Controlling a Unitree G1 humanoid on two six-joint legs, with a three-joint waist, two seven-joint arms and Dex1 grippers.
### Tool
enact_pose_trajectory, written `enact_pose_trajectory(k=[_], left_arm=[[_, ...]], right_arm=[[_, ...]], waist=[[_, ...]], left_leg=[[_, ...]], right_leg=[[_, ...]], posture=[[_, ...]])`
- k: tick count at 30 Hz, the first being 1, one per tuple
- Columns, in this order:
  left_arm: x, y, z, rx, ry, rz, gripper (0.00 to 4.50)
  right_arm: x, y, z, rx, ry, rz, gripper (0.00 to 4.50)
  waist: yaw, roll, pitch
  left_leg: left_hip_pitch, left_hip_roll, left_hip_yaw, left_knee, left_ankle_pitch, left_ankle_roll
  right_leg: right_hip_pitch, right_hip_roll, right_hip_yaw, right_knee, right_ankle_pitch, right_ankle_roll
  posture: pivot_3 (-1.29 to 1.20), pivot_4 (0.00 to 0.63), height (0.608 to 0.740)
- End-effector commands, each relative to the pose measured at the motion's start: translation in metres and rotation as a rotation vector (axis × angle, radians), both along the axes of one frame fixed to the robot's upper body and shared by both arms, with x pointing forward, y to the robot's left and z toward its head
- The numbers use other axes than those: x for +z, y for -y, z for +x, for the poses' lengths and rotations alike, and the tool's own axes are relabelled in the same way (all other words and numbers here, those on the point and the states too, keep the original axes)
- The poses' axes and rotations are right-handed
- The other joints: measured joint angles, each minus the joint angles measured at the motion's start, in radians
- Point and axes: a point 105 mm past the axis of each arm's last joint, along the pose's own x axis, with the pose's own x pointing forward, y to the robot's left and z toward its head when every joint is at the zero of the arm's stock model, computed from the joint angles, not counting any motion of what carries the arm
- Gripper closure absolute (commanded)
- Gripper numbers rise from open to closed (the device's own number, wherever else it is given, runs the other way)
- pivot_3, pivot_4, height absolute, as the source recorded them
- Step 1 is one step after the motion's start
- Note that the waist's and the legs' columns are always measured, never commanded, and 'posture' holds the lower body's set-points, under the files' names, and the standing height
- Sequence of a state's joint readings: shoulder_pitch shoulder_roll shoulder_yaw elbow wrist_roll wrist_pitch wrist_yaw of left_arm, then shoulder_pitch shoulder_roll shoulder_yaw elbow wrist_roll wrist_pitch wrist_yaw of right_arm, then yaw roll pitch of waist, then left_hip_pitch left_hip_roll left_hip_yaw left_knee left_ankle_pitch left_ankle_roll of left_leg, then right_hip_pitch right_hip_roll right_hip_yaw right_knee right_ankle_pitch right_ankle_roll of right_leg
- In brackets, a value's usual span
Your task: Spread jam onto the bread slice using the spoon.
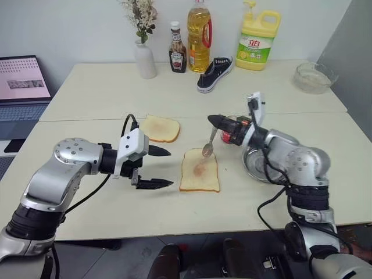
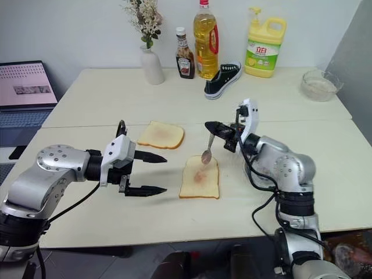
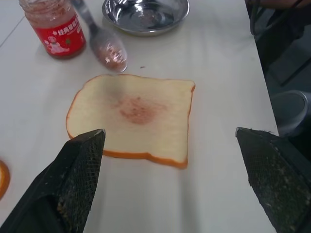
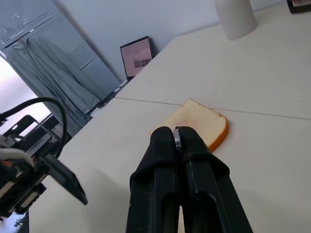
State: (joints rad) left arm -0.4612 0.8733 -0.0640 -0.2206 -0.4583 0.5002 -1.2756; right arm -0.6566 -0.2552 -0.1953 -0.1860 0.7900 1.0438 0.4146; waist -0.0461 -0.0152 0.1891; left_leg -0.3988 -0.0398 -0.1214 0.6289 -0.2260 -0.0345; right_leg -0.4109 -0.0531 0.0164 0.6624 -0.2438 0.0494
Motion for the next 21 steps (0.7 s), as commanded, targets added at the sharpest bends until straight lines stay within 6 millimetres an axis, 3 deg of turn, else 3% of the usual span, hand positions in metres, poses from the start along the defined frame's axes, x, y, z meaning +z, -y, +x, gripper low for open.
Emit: enact_pose_trajectory(k=[1, 6, 8, 13, 18, 21], left_arm=[[0.031, 0.023, 0.003, -0.062, 0.063, -0.106, 0.0], [0.029, 0.061, 0.016, -0.13, 0.112, -0.139, 0.0], [0.017, 0.078, 0.019, -0.167, 0.127, -0.123, 0.0], [0.008, 0.1, 0.022, -0.209, 0.134, -0.12, 0.0], [0.005, 0.113, 0.022, -0.236, 0.118, -0.139, 0.0], [0.003, 0.115, 0.02, -0.254, 0.108, -0.137, 0.0]], right_arm=[[0.031, 0.039, -0.005, -0.148, 0.088, 0.035, 4.48], [0.037, 0.093, -0.002, -0.406, 0.091, 0.052, 4.48], [0.023, 0.124, -0.004, -0.532, 0.066, 0.024, 4.48], [0.0, 0.169, -0.009, -0.722, 0.009, 0.046, 4.48], [-0.032, 0.192, -0.014, -0.818, -0.066, 0.135, 4.48], [-0.042, 0.194, -0.014, -0.829, -0.087, 0.177, 4.48]], waist=[[0.013, 0.0, 0.0], [0.015, 0.0, 0.0], [0.016, 0.0, 0.0], [0.009, 0.0, 0.0], [0.009, 0.0, 0.0], [0.008, 0.0, 0.0]], left_leg=[[-0.001, 0.0, -0.001, 0.0, 0.0, 0.0], [0.0, -0.001, 0.002, 0.001, 0.0, 0.0], [0.0, -0.001, 0.002, 0.0, 0.0, 0.0], [0.0, -0.002, 0.005, 0.0, 0.0, 0.0], [0.002, -0.002, 0.006, 0.0, 0.0, 0.0], [0.002, -0.002, 0.007, 0.0, 0.0, 0.0]], right_leg=[[0.0, 0.0, 0.0, 0.0, 0.0, 0.0], [0.001, -0.001, 0.001, -0.001, 0.0, 0.0], [0.001, -0.001, 0.001, -0.001, 0.0, 0.0], [0.0, 0.0, 0.003, 0.0, 0.0, 0.0], [0.001, 0.0, 0.004, 0.0, 0.0, 0.001], [0.001, 0.0, 0.005, 0.0, 0.0, 0.0]], posture=[[0.0, 0.15, 0.74], [0.0, 0.15, 0.74], [0.0, 0.15, 0.74], [0.0, 0.15, 0.74], [0.0, 0.15, 0.74], [0.0, 0.15, 0.74]])
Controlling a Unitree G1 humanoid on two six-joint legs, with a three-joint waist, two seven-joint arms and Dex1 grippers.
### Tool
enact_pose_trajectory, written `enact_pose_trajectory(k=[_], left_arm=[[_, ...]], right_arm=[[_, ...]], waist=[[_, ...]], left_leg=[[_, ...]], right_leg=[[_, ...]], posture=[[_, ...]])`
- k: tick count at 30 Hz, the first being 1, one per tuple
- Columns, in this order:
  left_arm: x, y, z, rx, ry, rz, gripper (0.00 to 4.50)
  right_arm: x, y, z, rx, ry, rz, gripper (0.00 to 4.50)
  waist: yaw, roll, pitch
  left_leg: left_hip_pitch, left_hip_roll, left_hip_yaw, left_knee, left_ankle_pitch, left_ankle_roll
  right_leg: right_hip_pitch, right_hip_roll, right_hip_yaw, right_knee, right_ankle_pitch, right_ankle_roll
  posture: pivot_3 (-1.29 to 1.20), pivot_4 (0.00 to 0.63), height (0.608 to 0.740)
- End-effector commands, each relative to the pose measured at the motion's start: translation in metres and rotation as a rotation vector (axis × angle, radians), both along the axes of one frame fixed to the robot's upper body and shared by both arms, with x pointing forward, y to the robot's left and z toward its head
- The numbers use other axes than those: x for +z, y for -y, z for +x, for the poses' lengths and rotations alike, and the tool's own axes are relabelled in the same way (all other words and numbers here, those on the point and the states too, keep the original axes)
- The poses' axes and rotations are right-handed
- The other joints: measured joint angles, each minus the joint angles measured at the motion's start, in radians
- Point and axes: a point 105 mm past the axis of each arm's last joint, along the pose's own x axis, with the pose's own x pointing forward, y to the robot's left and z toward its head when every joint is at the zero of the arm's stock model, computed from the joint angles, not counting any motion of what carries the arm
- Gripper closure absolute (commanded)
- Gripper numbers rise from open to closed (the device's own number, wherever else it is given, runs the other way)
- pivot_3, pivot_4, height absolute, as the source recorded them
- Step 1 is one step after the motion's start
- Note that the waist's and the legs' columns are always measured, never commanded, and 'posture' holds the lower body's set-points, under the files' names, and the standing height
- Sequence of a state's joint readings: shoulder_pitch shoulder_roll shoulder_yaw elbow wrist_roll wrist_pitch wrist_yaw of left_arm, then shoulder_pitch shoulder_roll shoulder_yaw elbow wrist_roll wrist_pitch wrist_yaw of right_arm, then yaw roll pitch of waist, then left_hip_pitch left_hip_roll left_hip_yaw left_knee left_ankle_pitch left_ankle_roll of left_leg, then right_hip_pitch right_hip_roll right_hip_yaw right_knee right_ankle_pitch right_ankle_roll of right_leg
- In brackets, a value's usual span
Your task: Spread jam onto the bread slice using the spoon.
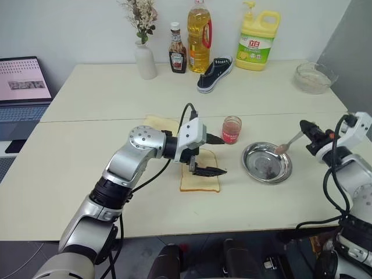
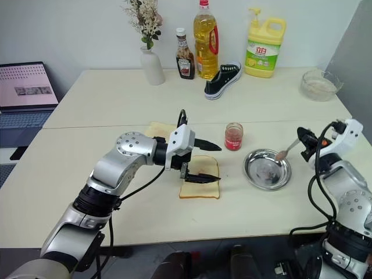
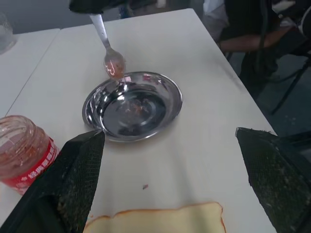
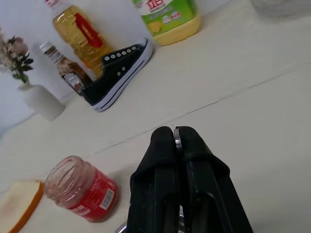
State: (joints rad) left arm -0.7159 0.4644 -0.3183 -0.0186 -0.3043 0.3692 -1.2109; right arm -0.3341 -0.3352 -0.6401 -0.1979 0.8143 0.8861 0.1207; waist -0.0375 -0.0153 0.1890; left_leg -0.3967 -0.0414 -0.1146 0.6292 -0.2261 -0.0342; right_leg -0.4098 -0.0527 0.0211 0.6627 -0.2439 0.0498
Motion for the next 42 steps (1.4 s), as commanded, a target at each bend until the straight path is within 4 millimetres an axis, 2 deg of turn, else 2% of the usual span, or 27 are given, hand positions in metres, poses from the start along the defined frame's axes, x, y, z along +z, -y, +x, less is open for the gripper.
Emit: enact_pose_trajectory(k=[1, 4, 8, 16, 19, 23, 32, 33, 39, 42], left_arm=[[0.006, 0.003, -0.001, -0.023, 0.027, -0.004, 0.0], [0.004, 0.001, -0.002, -0.033, 0.019, 0.002, 0.0], [0.003, 0.0, -0.005, -0.047, 0.017, 0.009, 0.0], [0.002, 0.0, -0.007, -0.056, 0.013, 0.013, 0.0], [0.003, -0.001, -0.008, -0.057, 0.011, 0.015, 0.0], [0.002, -0.003, -0.01, -0.058, 0.009, 0.02, 0.0], [0.003, -0.003, -0.008, -0.054, 0.013, 0.02, 0.0], [0.003, -0.003, -0.008, -0.055, 0.013, 0.02, 0.0], [0.006, -0.014, -0.002, -0.024, 0.021, 0.031, 0.0], [0.004, -0.035, 0.009, 0.042, 0.023, 0.09, 0.0]], right_arm=[[0.01, 0.005, 0.0, -0.016, 0.072, 0.056, 4.48], [-0.002, 0.004, 0.003, 0.015, 0.058, 0.139, 4.48], [-0.02, 0.009, 0.005, 0.009, 0.013, 0.148, 4.48], [-0.034, 0.02, 0.011, 0.005, -0.003, 0.212, 4.48], [-0.032, 0.02, 0.012, 0.022, 0.007, 0.246, 4.48], [-0.032, 0.024, 0.013, 0.017, 0.01, 0.267, 3.45], [-0.023, 0.032, 0.011, 0.0, 0.033, 0.275, 0.25], [-0.022, 0.032, 0.011, -0.002, 0.038, 0.276, 0.01], [-0.002, 0.042, 0.007, -0.007, 0.063, 0.212, 0.01], [0.008, 0.036, 0.002, 0.05, 0.01, -0.014, 0.01]], waist=[[0.0, 0.001, 0.0], [0.0, 0.001, 0.0], [0.002, 0.001, 0.0], [0.002, 0.001, 0.0], [0.002, 0.001, 0.0], [0.002, 0.001, 0.0], [0.003, 0.001, 0.0], [0.003, 0.001, 0.0], [0.003, 0.001, 0.0], [0.003, 0.002, 0.0]], left_leg=[[0.0, 0.0, 0.0, 0.0, 0.0, 0.0], [0.001, 0.0, 0.001, 0.0, 0.0, 0.0], [0.001, 0.0, 0.001, 0.0, 0.0, 0.0], [0.001, 0.0, 0.001, 0.0, 0.0, 0.0], [0.002, 0.0, 0.001, 0.0, 0.0, 0.0], [0.002, 0.0, 0.001, 0.0, 0.0, 0.0], [0.002, 0.0, 0.002, 0.0, 0.0, 0.0], [0.002, 0.0, 0.002, 0.0, 0.0, 0.0], [0.002, 0.0, 0.002, 0.0, 0.0, 0.0], [0.002, 0.0, 0.002, 0.0, 0.0, 0.0]], right_leg=[[0.0, 0.0, 0.001, 0.0, 0.0, 0.0], [0.0, 0.0, 0.001, 0.0, 0.0, 0.0], [0.0, 0.0, 0.002, 0.0, 0.0, 0.0], [0.001, 0.0, 0.002, 0.0, 0.0, 0.0], [0.001, 0.0, 0.002, 0.0, 0.0, 0.0], [0.001, 0.0, 0.002, 0.0, 0.0, 0.0], [0.001, 0.0, 0.002, 0.0, 0.0, 0.0], [0.001, 0.0, 0.002, 0.0, 0.0, 0.0], [0.001, 0.0, 0.002, 0.0, 0.0, 0.0], [0.001, 0.0, 0.003, 0.0, 0.0, 0.0]], posture=[[0.0, 0.15, 0.74], [0.0, 0.15, 0.74], [0.0, 0.15, 0.74], [0.0, 0.15, 0.74], [0.0, 0.15, 0.74], [0.0, 0.15, 0.74], [0.0, 0.15, 0.74], [0.0, 0.15, 0.74], [0.0, 0.15, 0.74], [0.0, 0.15, 0.74]])
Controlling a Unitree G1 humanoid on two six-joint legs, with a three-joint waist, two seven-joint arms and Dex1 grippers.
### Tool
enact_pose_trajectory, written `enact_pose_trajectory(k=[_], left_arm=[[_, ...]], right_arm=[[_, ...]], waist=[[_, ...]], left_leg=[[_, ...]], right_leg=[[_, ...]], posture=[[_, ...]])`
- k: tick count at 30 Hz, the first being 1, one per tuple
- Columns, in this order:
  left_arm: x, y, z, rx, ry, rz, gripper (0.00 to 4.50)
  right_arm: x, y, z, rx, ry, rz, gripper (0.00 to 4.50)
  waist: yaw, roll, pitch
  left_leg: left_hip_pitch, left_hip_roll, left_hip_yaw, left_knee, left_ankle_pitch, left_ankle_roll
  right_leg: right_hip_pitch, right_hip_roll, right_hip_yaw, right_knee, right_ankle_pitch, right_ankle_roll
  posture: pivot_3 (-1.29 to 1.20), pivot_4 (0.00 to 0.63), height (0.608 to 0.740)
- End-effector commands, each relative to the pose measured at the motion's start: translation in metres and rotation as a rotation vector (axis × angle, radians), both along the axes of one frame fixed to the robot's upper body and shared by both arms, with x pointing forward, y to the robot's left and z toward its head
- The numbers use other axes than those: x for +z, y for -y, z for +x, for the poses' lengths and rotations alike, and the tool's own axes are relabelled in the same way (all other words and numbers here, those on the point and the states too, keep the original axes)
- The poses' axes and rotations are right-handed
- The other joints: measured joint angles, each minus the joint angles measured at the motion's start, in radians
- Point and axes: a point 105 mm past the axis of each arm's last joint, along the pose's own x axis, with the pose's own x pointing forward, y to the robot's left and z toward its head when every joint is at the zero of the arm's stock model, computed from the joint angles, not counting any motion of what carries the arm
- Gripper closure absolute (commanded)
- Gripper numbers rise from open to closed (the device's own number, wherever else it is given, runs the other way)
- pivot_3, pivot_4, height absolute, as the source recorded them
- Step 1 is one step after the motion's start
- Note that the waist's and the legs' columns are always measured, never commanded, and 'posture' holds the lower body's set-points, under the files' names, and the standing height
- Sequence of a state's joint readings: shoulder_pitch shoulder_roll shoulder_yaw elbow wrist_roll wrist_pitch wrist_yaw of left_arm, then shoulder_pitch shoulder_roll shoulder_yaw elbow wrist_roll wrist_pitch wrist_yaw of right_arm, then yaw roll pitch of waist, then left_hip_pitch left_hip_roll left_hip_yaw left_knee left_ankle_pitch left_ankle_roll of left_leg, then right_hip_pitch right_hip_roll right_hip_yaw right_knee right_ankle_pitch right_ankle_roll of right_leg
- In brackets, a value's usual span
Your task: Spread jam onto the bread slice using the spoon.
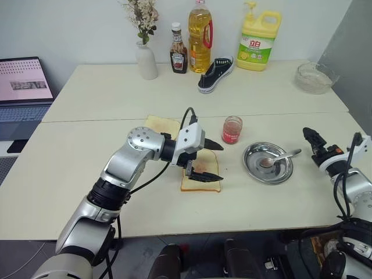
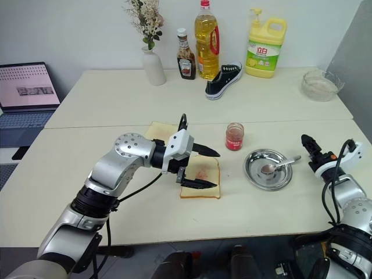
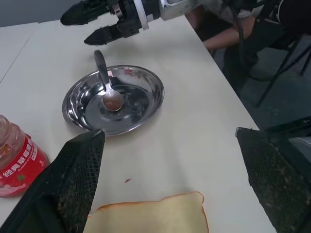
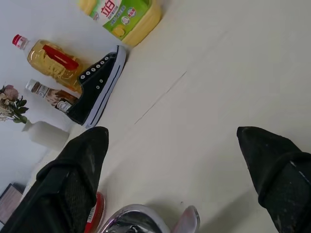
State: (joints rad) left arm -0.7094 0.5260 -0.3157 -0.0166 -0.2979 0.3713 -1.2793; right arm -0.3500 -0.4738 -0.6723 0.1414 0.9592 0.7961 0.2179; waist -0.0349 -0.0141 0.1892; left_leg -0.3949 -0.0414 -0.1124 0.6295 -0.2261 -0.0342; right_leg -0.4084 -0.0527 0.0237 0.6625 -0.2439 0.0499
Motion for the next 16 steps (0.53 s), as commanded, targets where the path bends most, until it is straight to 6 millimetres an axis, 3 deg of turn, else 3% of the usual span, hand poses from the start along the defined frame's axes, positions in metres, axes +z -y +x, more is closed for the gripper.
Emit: enact_pose_trajectory(k=[1, 5, 7, 9, 12, 16], left_arm=[[0.008, -0.029, 0.013, 0.081, 0.047, 0.047, 0.0], [0.006, -0.063, 0.024, 0.186, 0.052, 0.108, 0.0], [0.008, -0.076, 0.029, 0.238, 0.056, 0.115, 0.0], [0.013, -0.104, 0.032, 0.346, 0.059, 0.127, 0.0], [0.019, -0.133, 0.032, 0.454, 0.062, 0.133, 0.0], [0.015, -0.149, 0.017, 0.515, 0.025, 0.124, 0.0]], right_arm=[[0.032, -0.014, -0.007, 0.111, 0.014, -0.326, 0.01], [0.035, -0.049, -0.027, 0.385, -0.031, -0.732, 0.01], [0.036, -0.061, -0.036, 0.494, -0.031, -0.843, 0.01], [0.044, -0.094, -0.057, 0.733, 0.008, -0.97, 0.01], [0.049, -0.116, -0.073, 0.89, 0.028, -1.039, 0.01], [0.055, -0.121, -0.066, 0.875, 0.065, -1.038, 0.01]], waist=[[-0.001, 0.001, 0.0], [-0.004, 0.001, 0.0], [-0.004, 0.0, 0.0], [-0.003, 0.002, 0.001], [-0.012, 0.001, 0.001], [-0.008, -0.002, 0.001]], left_leg=[[0.0, 0.0, 0.0, 0.0, 0.0, 0.0], [0.0, 0.001, 0.0, 0.0, 0.0, 0.0], [0.0, 0.001, -0.001, 0.0, 0.0, 0.0], [-0.001, 0.001, -0.001, 0.0, 0.0, 0.0], [-0.001, 0.002, 0.0, 0.0, 0.0, 0.0], [-0.002, 0.005, -0.003, 0.0, 0.0, 0.0]], right_leg=[[0.0, 0.0, 0.0, 0.0, 0.0, 0.0], [0.0, 0.001, -0.001, -0.001, -0.003, 0.004], [0.0, 0.001, -0.001, -0.002, -0.003, 0.004], [0.001, 0.001, -0.002, -0.003, -0.003, 0.004], [0.0, 0.0, -0.002, -0.003, -0.003, 0.005], [0.001, -0.001, -0.005, -0.004, -0.003, 0.005]], posture=[[0.0, 0.15, 0.74], [0.0, 0.15, 0.74], [0.0, 0.15, 0.74], [0.0, 0.15, 0.74], [0.0, 0.15, 0.74], [0.0, 0.15, 0.74]])
